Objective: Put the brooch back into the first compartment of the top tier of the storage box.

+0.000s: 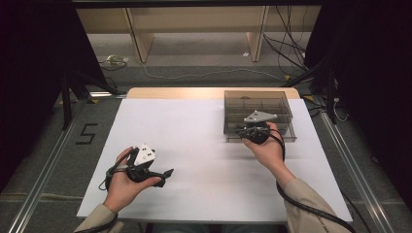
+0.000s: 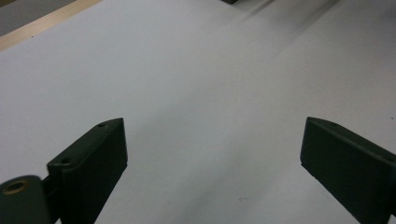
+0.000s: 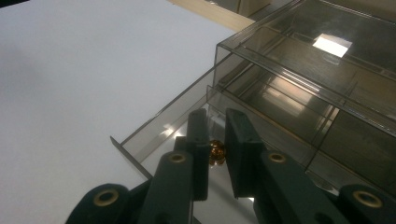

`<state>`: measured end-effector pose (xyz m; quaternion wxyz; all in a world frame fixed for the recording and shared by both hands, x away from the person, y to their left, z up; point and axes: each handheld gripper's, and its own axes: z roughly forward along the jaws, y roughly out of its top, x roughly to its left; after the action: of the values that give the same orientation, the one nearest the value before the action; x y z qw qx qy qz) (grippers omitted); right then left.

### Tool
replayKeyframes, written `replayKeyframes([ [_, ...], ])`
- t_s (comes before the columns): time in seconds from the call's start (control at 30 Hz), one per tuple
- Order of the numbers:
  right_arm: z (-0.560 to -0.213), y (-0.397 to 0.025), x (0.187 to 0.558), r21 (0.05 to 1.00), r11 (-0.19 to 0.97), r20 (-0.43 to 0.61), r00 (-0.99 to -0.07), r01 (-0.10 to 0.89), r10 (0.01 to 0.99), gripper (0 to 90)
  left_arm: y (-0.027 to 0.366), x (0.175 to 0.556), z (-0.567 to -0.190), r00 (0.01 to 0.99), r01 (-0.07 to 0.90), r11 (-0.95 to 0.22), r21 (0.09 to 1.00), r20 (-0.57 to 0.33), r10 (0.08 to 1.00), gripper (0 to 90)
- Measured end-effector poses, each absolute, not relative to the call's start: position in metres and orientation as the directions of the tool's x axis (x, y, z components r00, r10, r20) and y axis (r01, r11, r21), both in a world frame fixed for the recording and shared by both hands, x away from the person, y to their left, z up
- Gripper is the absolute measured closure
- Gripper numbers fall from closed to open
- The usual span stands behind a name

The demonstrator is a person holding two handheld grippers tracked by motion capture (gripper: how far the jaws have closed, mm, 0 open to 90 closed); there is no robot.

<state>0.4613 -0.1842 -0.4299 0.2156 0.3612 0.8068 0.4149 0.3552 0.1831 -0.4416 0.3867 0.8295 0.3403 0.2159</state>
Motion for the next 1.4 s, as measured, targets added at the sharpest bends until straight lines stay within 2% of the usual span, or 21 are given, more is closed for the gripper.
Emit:
replayKeyframes([
  [0.3,-0.430,-0.184,0.461,0.823,0.398,-0.051,-0.646,0.405,0.762,79.9,0.183,0.355,-0.442,0.676,0.396,-0.470,0.789,0.096,0.731,7.3],
  [0.63,-0.424,-0.191,0.453,0.844,0.365,-0.035,-0.640,0.392,0.768,64.7,0.184,0.355,-0.442,0.673,0.400,-0.463,0.791,0.090,0.734,7.3],
  [0.73,-0.420,-0.197,0.448,0.861,0.320,0.008,-0.639,0.396,0.769,59.9,0.184,0.355,-0.443,0.672,0.402,-0.461,0.791,0.086,0.735,7.3],
  [0.97,-0.418,-0.205,0.438,0.873,0.294,0.031,-0.644,0.390,0.765,50.0,0.186,0.355,-0.443,0.671,0.403,-0.456,0.793,0.082,0.737,7.3],
  [1.4,-0.419,-0.212,0.426,0.882,0.281,0.035,-0.647,0.378,0.762,46.6,0.187,0.355,-0.443,0.671,0.405,-0.460,0.790,0.085,0.737,7.3],
])
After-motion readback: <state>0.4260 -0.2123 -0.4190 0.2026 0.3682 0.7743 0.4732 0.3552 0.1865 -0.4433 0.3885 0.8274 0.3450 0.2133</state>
